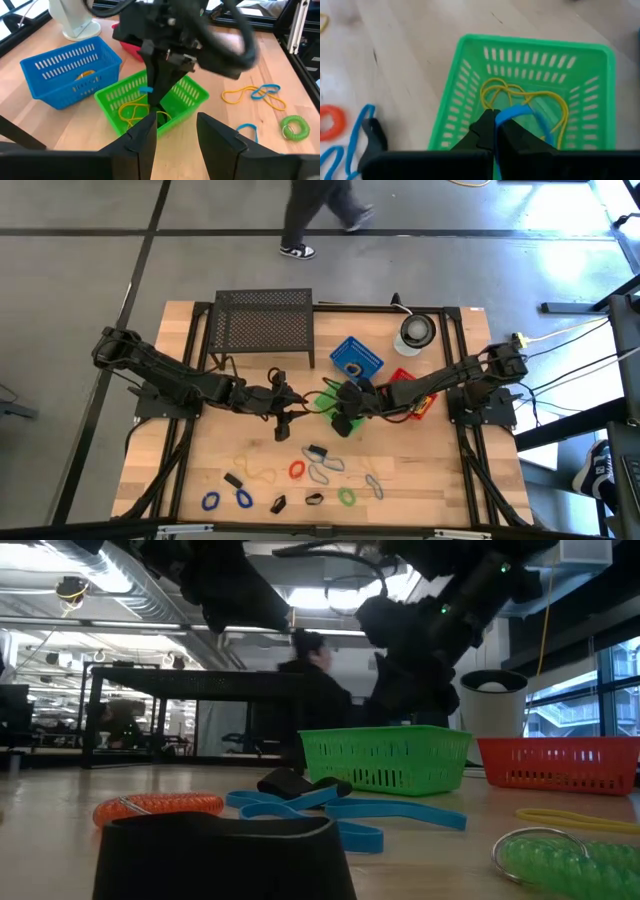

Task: Pick & Place Office Desk Supplies
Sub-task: Put the blue rubber band into the green basket

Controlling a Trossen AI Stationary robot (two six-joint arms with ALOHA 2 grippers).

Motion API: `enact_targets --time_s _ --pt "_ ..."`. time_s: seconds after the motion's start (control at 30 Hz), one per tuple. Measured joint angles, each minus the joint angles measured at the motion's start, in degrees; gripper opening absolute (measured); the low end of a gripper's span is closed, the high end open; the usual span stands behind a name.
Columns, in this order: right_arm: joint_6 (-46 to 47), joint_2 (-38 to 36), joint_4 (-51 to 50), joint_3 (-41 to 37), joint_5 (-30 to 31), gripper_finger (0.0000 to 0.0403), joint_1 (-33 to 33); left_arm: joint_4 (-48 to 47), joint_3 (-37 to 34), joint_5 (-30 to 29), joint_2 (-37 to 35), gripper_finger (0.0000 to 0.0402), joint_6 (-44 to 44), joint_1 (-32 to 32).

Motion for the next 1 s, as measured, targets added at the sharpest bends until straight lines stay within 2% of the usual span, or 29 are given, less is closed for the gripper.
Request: enact_targets --time_s 0.47,0.83,0.9,1.0 --pt "1.6 1.1 0.5 0.0 -2.8 0.0033 0.0 -0.1 0.0 0.0 0.0 0.0132 0.0 -0.7" --pt "-1.1 1.1 0.4 0.0 -3.0 0.011 0.0 -1.3 0.0 0.1 0.0 0.0132 -0.4 -0.8" --pt "-2.3 0.9 0.4 0.0 -4.5 0.0121 -0.1 -1.3 0.0 0.1 0.0 0.0132 -0.4 -0.7" --pt "-5.0 0.0 -0.8 0.4 -10.7 0.0133 -0.6 -1.4 0.0 0.2 0.0 0.0134 -0.4 -0.8"
